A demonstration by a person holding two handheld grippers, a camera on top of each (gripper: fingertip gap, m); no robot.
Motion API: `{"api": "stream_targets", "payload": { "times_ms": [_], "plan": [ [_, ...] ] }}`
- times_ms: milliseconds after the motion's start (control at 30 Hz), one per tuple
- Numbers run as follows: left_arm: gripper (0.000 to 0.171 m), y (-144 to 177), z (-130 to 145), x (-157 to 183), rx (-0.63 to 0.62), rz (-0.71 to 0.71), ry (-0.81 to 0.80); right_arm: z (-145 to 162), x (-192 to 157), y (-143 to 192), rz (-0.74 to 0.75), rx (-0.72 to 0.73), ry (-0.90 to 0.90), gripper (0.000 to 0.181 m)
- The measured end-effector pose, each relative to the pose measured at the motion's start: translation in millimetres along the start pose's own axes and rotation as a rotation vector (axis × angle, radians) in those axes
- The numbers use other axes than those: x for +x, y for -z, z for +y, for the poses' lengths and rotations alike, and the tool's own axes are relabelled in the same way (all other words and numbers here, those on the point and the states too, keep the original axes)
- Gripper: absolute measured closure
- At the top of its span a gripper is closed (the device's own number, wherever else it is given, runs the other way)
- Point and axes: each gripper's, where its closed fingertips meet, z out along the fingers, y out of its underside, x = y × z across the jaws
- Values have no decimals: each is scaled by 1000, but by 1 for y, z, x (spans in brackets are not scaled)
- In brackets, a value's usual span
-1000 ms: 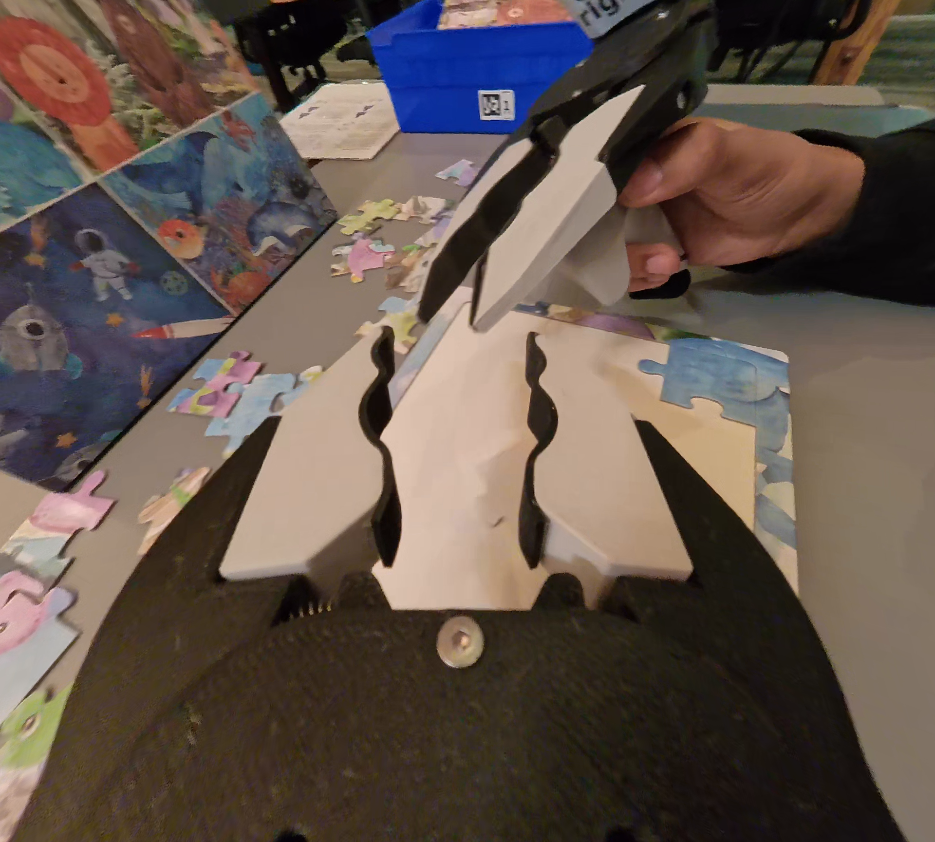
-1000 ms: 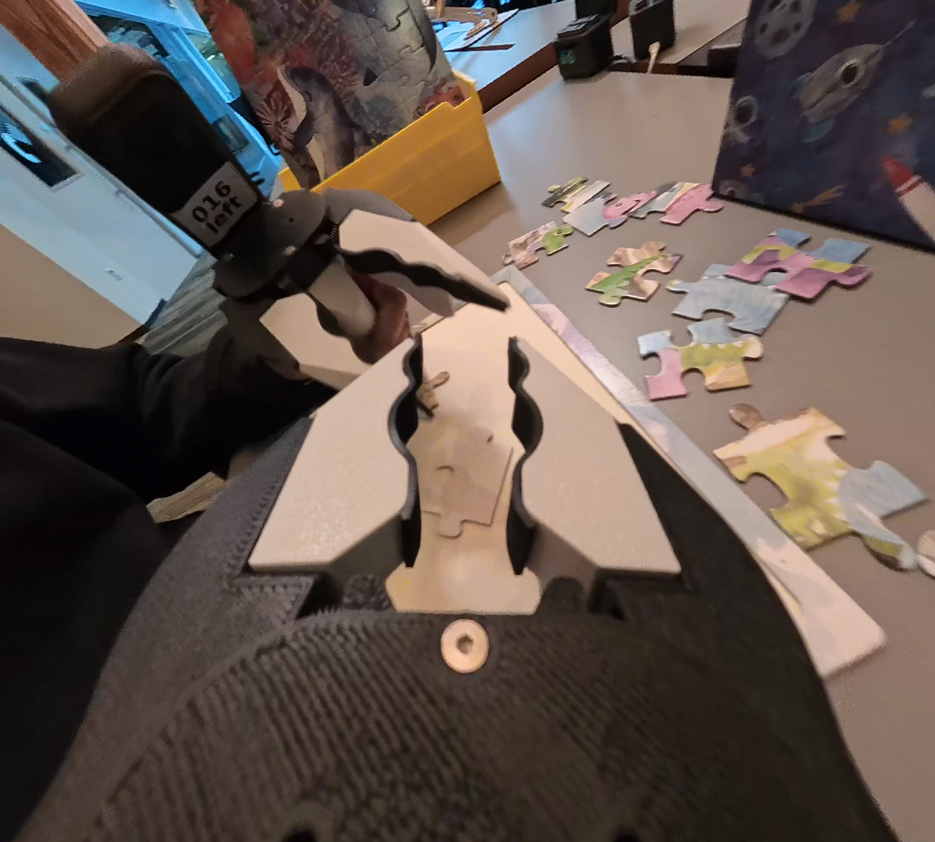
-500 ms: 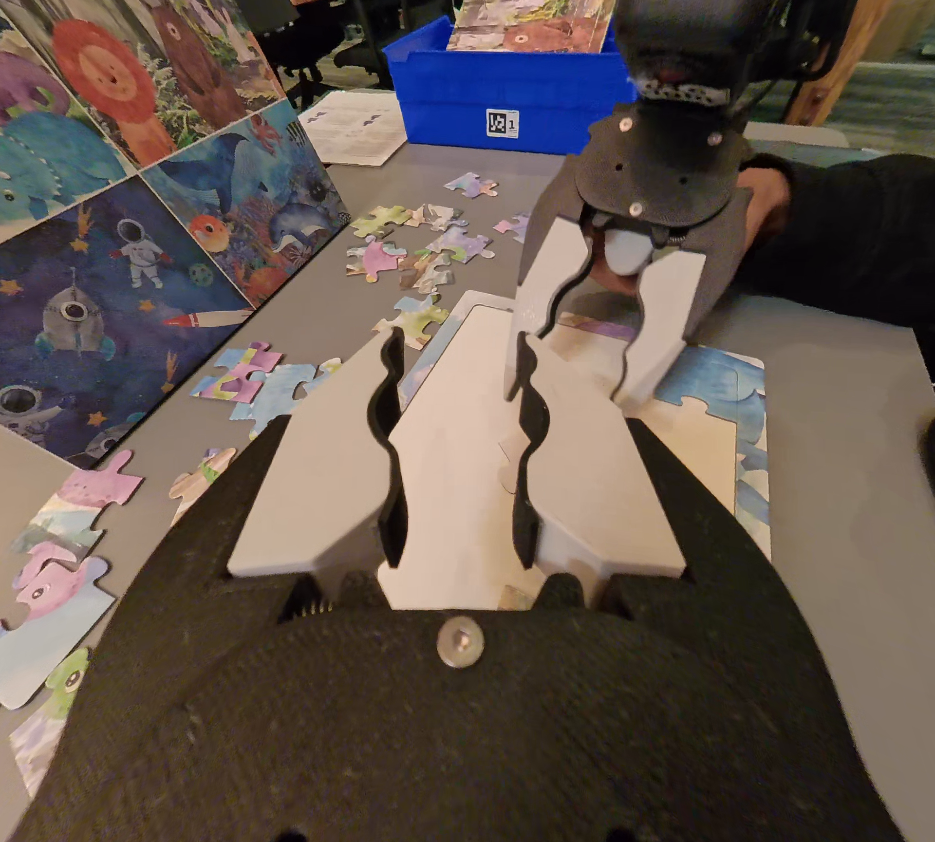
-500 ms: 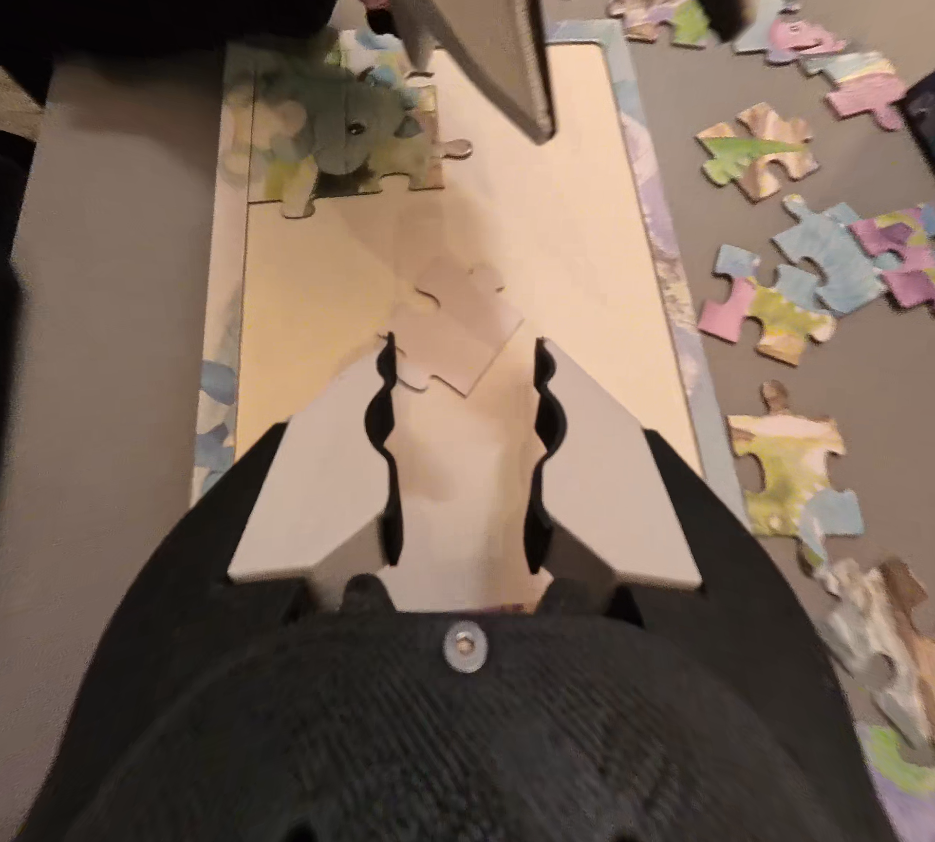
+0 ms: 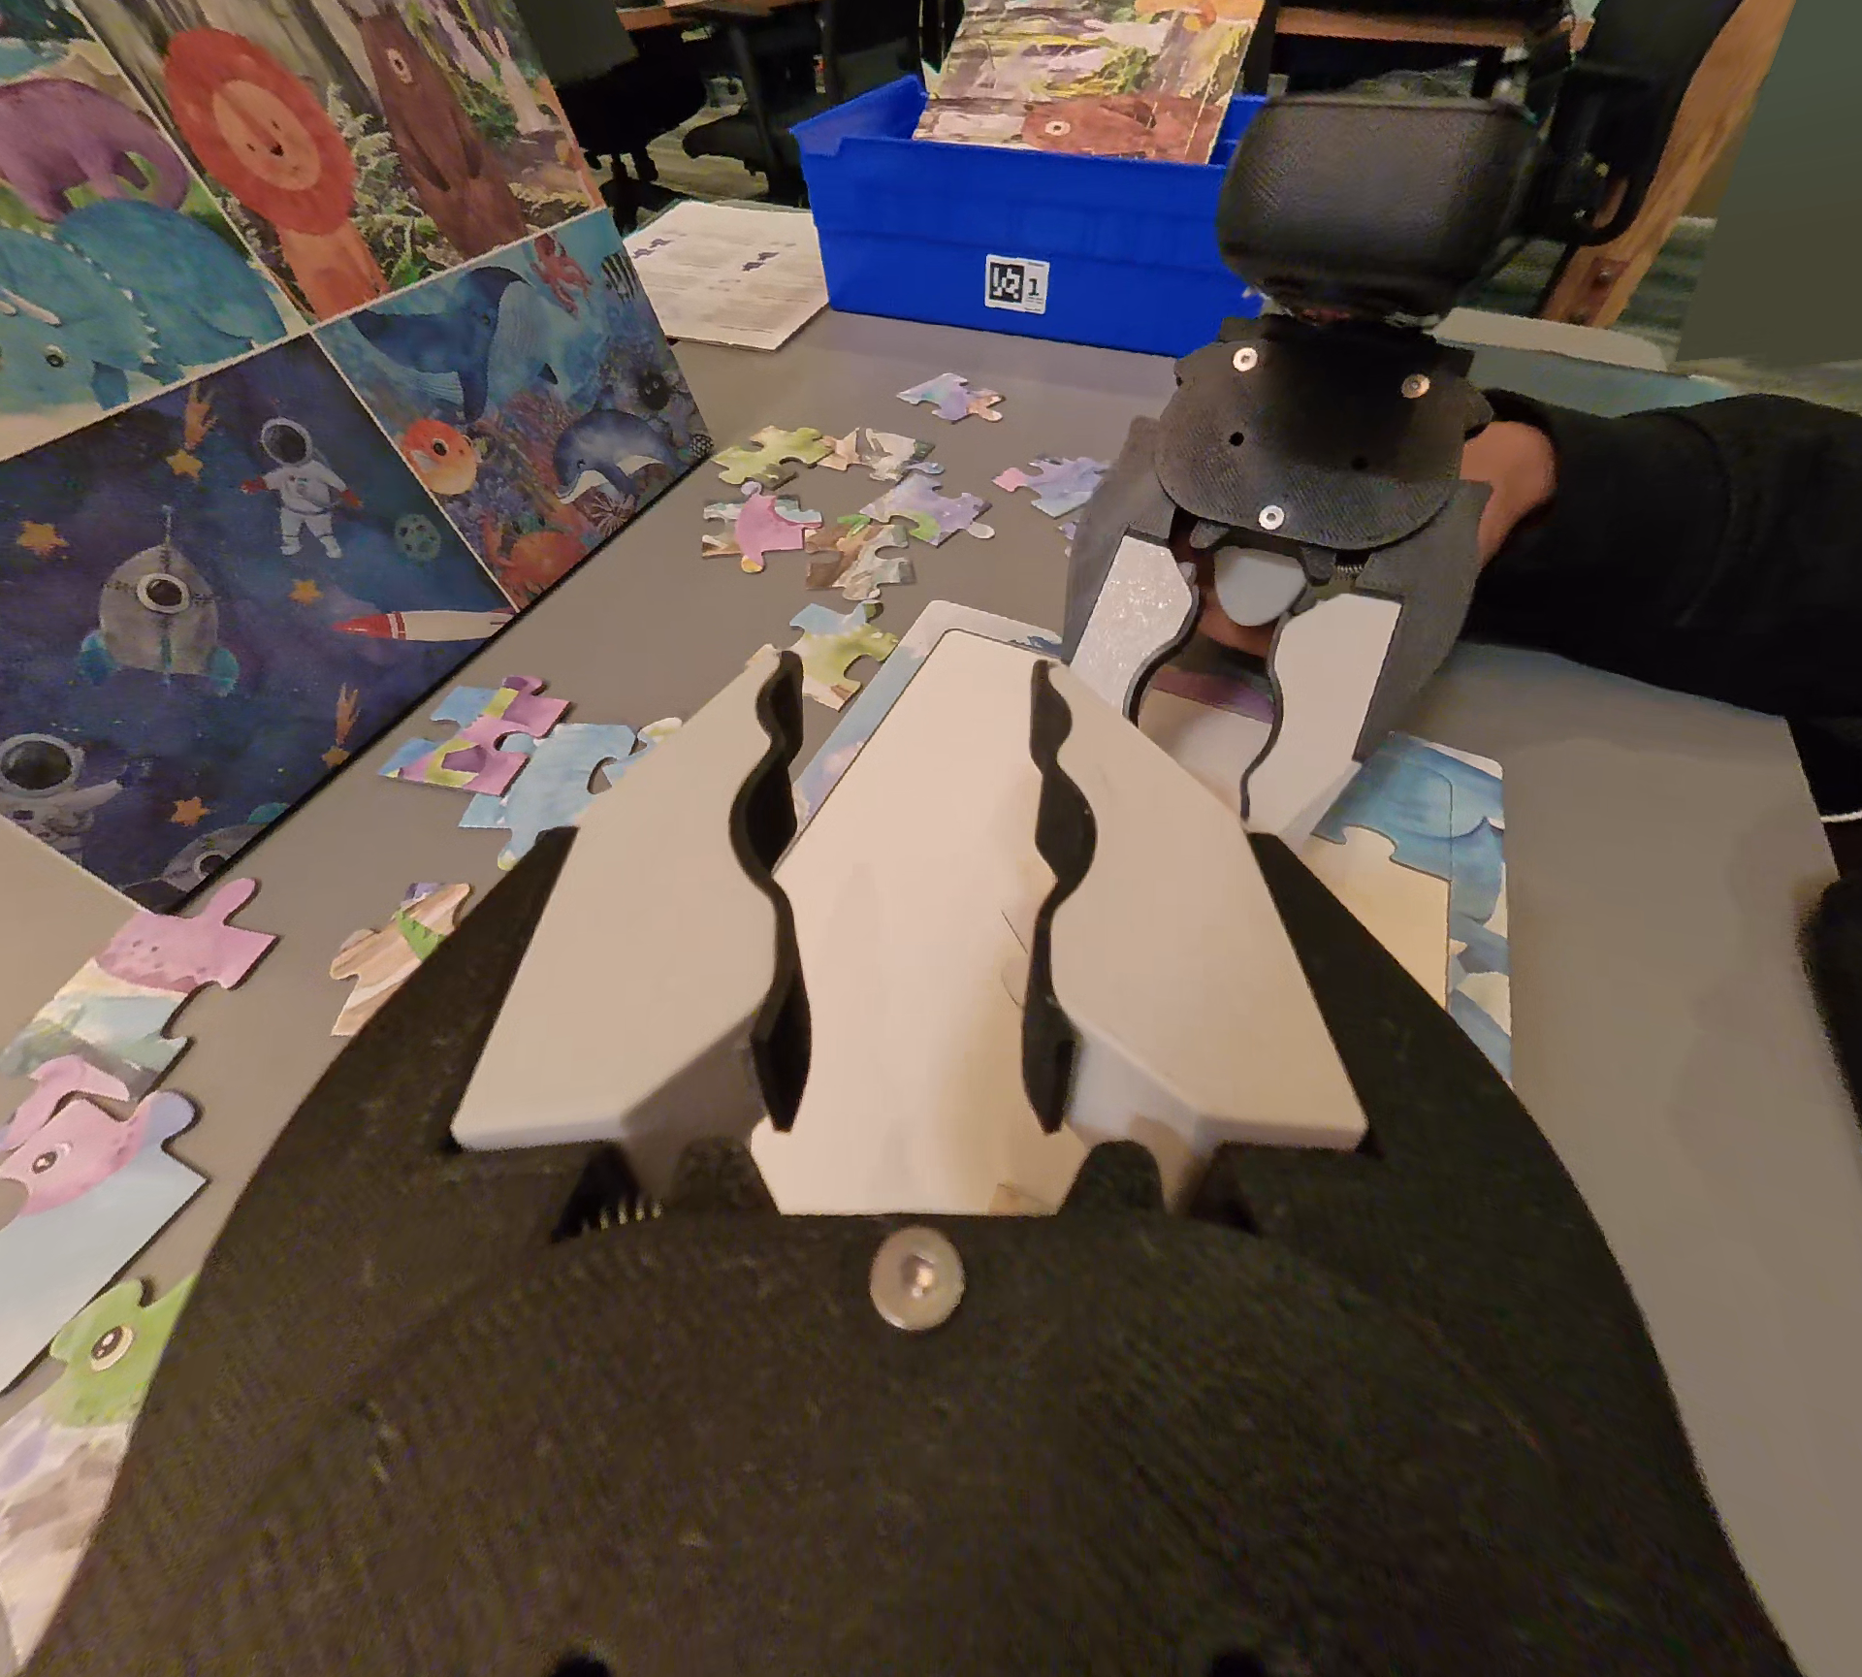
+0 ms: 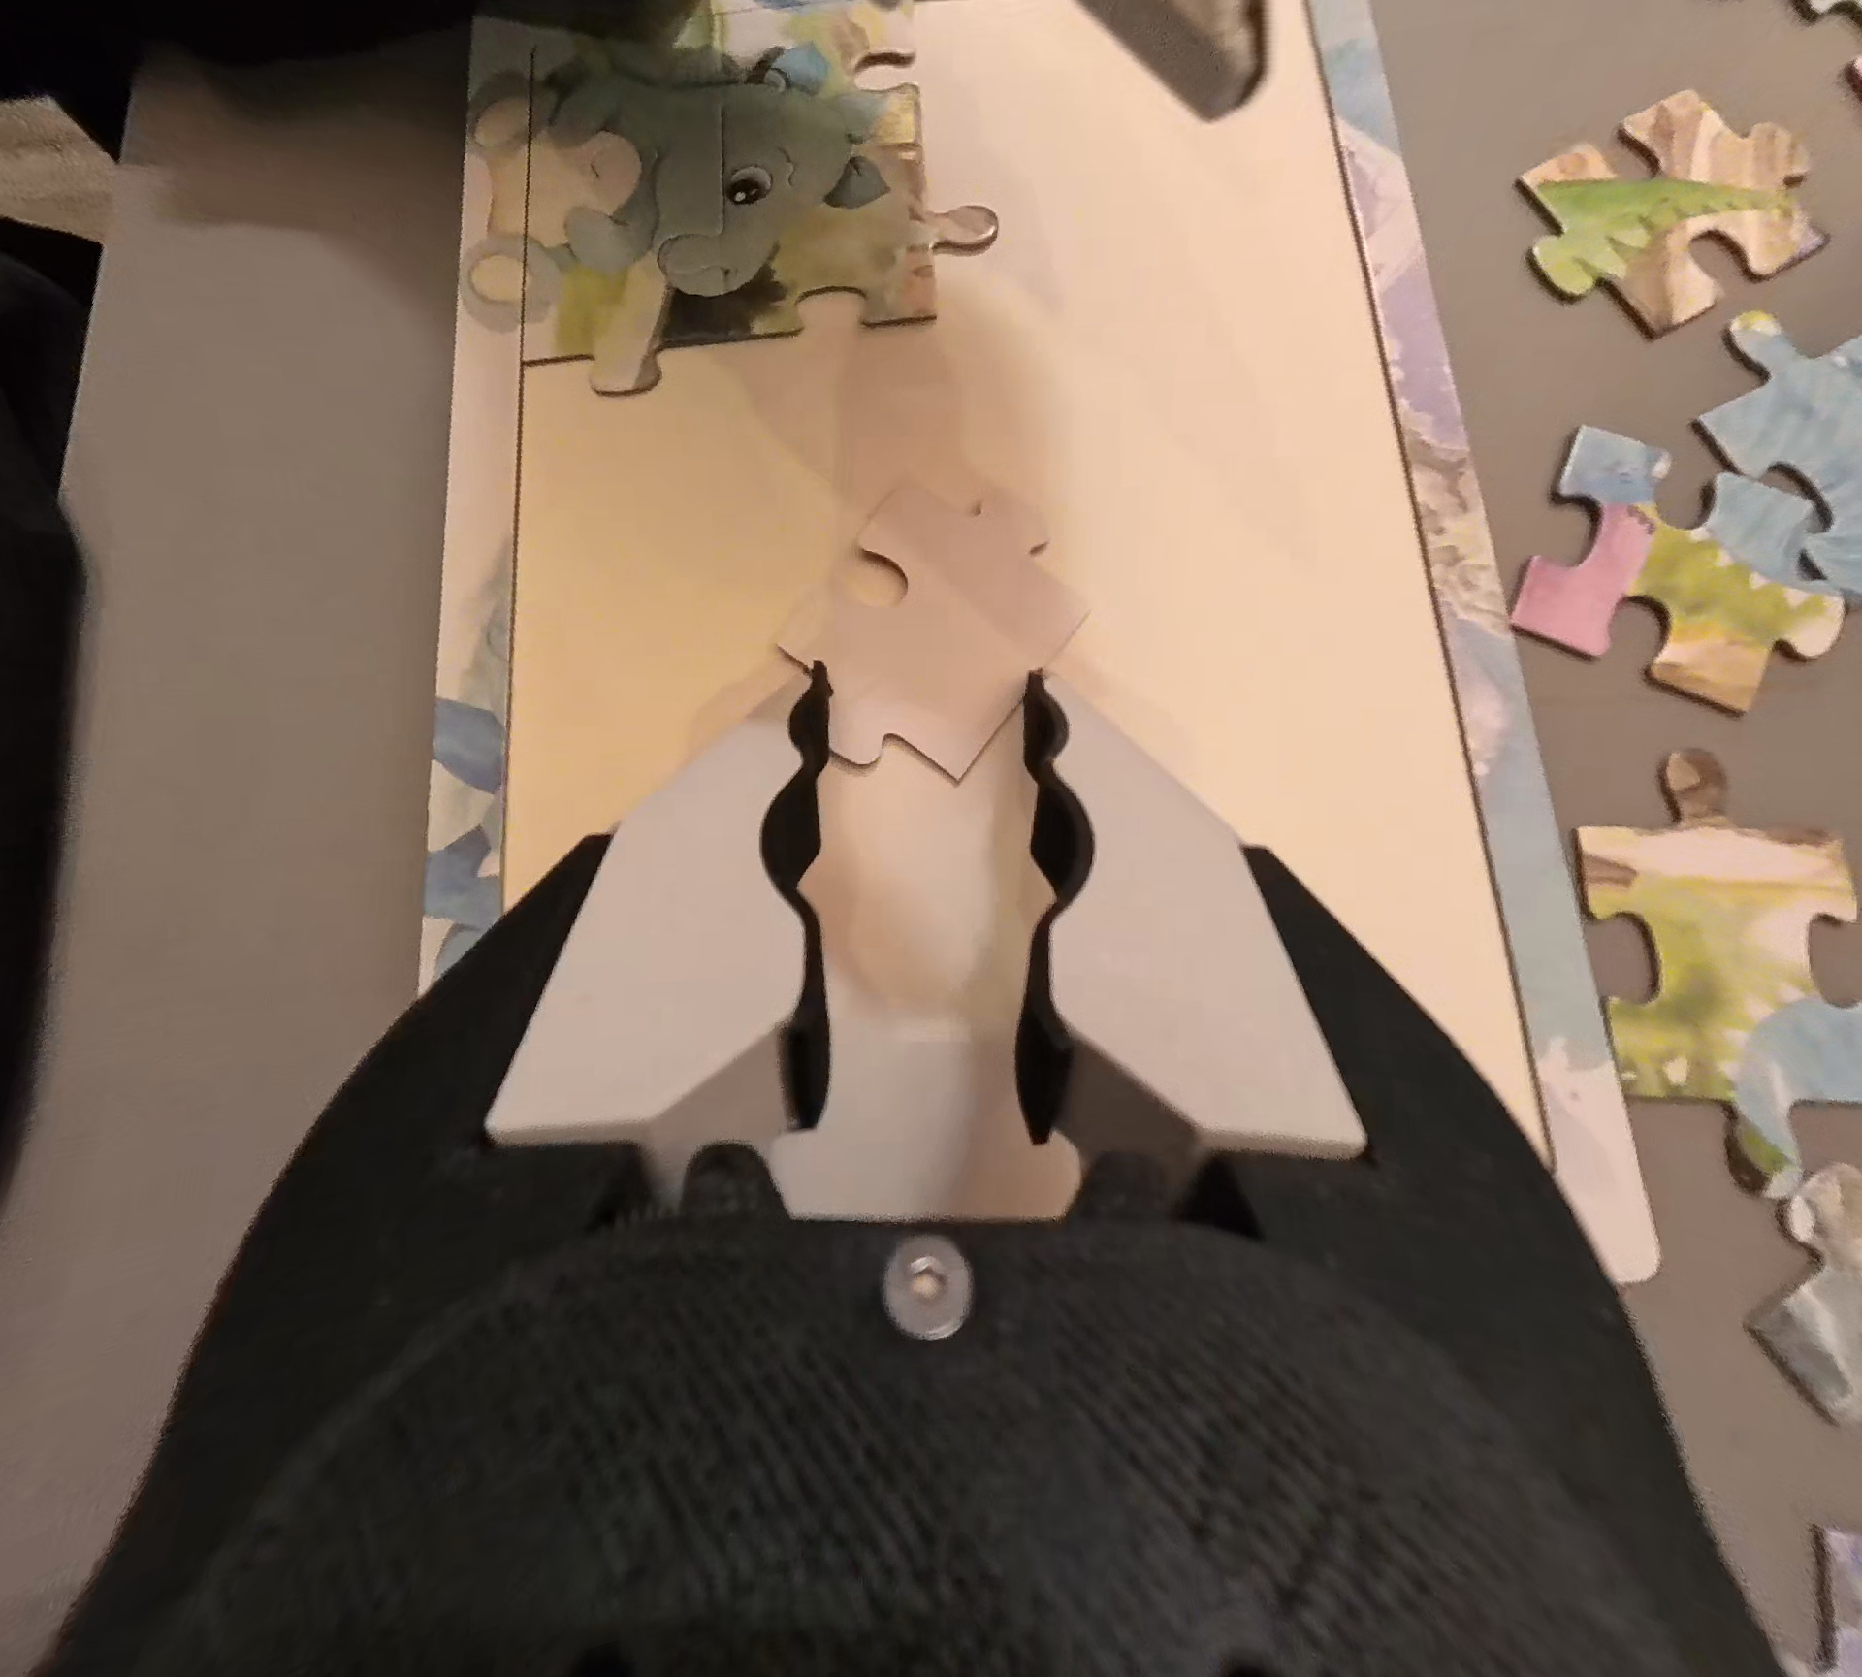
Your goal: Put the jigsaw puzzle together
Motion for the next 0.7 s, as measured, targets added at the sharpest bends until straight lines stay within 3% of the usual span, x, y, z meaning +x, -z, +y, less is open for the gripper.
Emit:
{"api": "stream_targets", "payload": {
  "times_ms": [133,400,500,633,700],
  "plan": [
    [125,-1,0,2,0,17,4,-3,5,10,-45,63,-86,144],
    [100,-8,8,17,-35,123,41,-35,7,57,-288,388,-310,144],
    [95,-6,1,31,3,199,31,-41,6,70,-382,472,-368,144],
    [95,-7,0,53,5,286,-17,-49,-6,77,-529,528,-403,144],
    [103,-9,3,60,-16,297,-60,-53,-15,78,-596,542,-411,144]
  ]
}}
